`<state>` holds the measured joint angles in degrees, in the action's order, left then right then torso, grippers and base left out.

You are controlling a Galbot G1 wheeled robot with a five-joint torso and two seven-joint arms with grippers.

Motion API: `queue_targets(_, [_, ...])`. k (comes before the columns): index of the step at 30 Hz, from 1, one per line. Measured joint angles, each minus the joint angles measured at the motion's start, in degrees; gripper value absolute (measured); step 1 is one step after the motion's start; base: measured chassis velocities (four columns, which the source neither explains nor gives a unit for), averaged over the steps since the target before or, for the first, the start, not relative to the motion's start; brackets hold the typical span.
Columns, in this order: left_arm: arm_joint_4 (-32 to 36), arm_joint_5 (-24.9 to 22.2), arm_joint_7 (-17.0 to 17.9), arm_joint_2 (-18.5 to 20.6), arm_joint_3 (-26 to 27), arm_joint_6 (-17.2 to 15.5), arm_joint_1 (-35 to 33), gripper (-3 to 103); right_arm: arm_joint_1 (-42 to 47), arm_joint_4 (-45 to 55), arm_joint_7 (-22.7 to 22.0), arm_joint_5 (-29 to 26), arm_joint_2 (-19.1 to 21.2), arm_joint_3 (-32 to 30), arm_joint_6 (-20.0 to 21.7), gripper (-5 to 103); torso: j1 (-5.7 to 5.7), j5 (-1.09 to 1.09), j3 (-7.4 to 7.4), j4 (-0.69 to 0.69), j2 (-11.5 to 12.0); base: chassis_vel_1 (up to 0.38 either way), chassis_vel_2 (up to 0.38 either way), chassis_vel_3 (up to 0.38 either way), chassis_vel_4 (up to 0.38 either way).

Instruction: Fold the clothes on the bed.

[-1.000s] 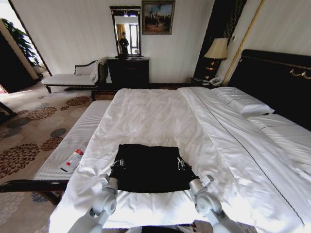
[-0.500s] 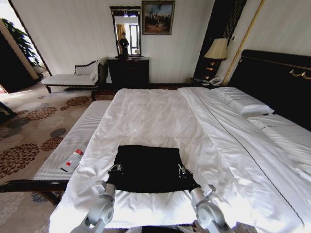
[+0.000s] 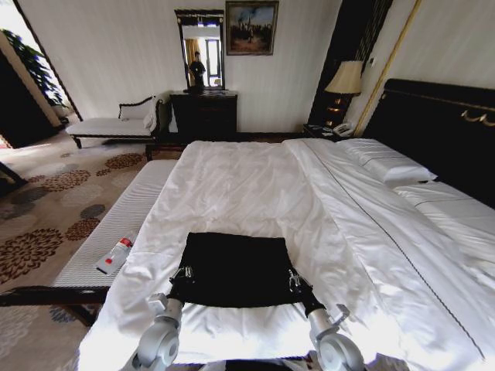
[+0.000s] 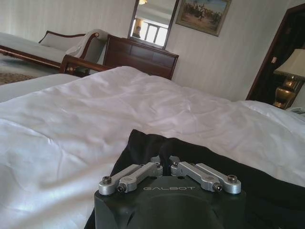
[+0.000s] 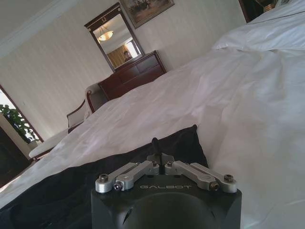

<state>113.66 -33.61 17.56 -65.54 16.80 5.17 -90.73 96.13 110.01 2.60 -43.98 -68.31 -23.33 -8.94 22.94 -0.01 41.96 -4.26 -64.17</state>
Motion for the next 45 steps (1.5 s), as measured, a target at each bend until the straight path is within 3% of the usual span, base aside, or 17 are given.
queue_targets(7, [-0.17,1.71,-0.07,-0.98,0.35,0.18,-1.72,2,0.52,-0.85,0.14,1.54,-0.22,0.62,-0.52,-2,0.00,0.00,0.00,0.00,0.00,0.000,0.000,0.000,0.000])
queue_targets(10, [-0.18,2.29,0.04,-1.11,0.01,0.17,-2.05,2,0.37,-1.19,0.13,1.96,-0.08,0.69,-0.52,2,0.00,0.00,0.00,0.00,0.00,0.000,0.000,0.000,0.000])
queue_targets(14, [-0.08,4.20,0.50,-1.02,-0.17,-0.97,-3.24,0,0.82,-1.65,0.28,3.28,0.13,0.85,-0.83,18,0.00,0.00,0.00,0.00,0.01,0.000,0.000,0.000,0.000])
queue_targets(15, [0.06,4.85,0.51,-0.91,-0.05,-1.32,-3.81,11,1.26,-1.63,0.39,3.45,0.12,0.84,-1.05,23,0.00,0.00,0.00,0.00,0.00,0.000,0.000,0.000,0.000])
queue_targets(17, [0.25,5.06,0.52,-0.91,0.06,-1.39,-4.13,11,1.54,-1.53,0.41,3.54,0.10,0.82,-1.17,28,0.00,0.00,0.00,0.00,0.00,0.000,0.000,0.000,0.000])
queue_targets(19, [1.29,5.56,0.54,-0.95,0.48,-1.46,-5.16,21,2.73,-0.46,0.44,3.99,0.02,0.47,-1.61,39,0.00,0.00,0.00,0.00,0.00,0.000,0.000,0.000,0.000])
queue_targets(21, [1.56,5.69,0.55,-0.97,0.59,-1.47,-5.36,26,3.04,-0.16,0.46,4.05,0.01,0.36,-1.70,39,0.00,0.00,0.00,0.00,0.00,0.000,0.000,0.000,0.000])
queue_targets(22, [2.08,6.11,0.55,-1.04,0.87,-1.44,-5.82,32,3.76,0.55,0.74,4.08,0.03,-0.02,-1.85,51,0.00,0.01,0.00,0.00,0.00,0.000,0.000,0.000,0.000])
queue_targets(24, [2.89,6.70,0.56,-1.25,1.37,-1.29,-6.66,43,5.06,1.49,1.23,4.31,0.09,-0.66,-2.06,56,0.00,0.00,0.00,0.00,0.00,0.000,0.000,0.000,0.000])
queue_targets(26, [3.34,6.79,0.56,-1.40,1.64,-1.23,-7.16,43,5.63,1.91,1.34,4.38,0.09,-0.95,-2.15,61,0.00,0.01,0.00,0.00,0.00,0.000,0.000,0.000,0.000])
queue_targets(29, [4.48,6.84,0.48,-1.75,2.56,-0.93,-8.78,59,7.50,3.34,1.52,4.47,-0.07,-2.08,-2.63,78,0.00,0.00,0.00,0.00,0.00,0.000,0.000,0.000,0.000])
queue_targets(30, [4.64,6.84,0.45,-1.78,2.78,-0.86,-8.99,64,7.82,3.63,1.56,4.43,-0.13,-2.33,-2.72,78,0.00,0.01,0.00,0.00,0.00,0.000,0.000,0.000,0.000])
queue_targets(32, [4.85,6.78,0.40,-1.83,3.22,-0.78,-9.22,64,8.32,4.03,1.67,4.36,-0.22,-2.72,-2.87,83,0.00,0.00,0.00,0.00,0.00,0.000,0.000,0.000,0.000])
queue_targets(33, [5.06,6.23,0.39,-1.84,3.95,-0.77,-9.13,76,8.82,4.28,1.79,4.28,-0.45,-3.21,-3.14,88,-0.01,0.00,0.00,0.00,0.00,0.000,0.000,0.000,0.000])
queue_targets(35, [5.15,4.95,0.47,-1.66,4.70,-0.94,-8.19,81,9.07,4.30,1.87,4.21,-0.94,-3.62,-3.46,97,-0.01,0.00,0.00,0.01,0.00,0.000,0.000,0.000,0.000])
queue_targets(39, [4.79,1.86,1.01,-1.09,5.47,-1.44,-4.89,96,9.22,4.85,1.87,3.83,-1.68,-4.15,-3.53,100,0.00,0.00,0.00,-0.01,0.00,0.000,0.000,0.000,0.000])
queue_targets(45, [1.37,-2.73,0.98,-0.50,6.31,-2.30,1.60,100,9.44,4.82,1.68,5.01,-0.99,-4.20,-3.36,100,0.00,0.00,0.01,0.01,0.00,0.000,0.000,0.000,0.000])
